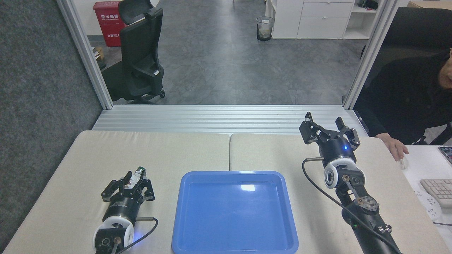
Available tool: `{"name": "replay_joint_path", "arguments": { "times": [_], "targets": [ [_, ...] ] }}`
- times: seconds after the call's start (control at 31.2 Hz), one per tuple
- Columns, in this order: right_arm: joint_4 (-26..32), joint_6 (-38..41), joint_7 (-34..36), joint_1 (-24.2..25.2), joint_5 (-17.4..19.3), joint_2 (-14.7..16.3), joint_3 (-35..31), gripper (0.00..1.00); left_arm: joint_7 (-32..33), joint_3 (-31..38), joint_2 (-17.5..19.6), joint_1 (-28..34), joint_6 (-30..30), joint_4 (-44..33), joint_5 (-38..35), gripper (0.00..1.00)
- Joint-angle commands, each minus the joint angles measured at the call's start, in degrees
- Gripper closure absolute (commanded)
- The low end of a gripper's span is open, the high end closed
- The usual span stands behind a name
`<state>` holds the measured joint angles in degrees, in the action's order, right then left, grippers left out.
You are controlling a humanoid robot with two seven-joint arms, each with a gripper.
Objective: Pick up switch part and place in tray
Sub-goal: 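Carry the switch part with the left gripper over the blue tray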
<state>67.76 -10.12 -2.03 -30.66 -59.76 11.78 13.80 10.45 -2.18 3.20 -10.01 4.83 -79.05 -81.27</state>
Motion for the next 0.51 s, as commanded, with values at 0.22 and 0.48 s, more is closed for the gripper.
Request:
{"name": "replay_joint_path", "arguments": {
  "times": [0.22,0.48],
  "targets": [
    [0.0,0.0,0.0,0.0,0.0,0.0,0.0,0.0,6.0,-28.3,-10.1,1.2,17.1,-8.7,-1.0,0.94],
    [0.0,0.0,0.0,0.1,0.0,-0.1,0.1,0.0,9.3,-34.1,-10.1,1.2,19.0,-5.0,-0.9,0.93]
  ]
}}
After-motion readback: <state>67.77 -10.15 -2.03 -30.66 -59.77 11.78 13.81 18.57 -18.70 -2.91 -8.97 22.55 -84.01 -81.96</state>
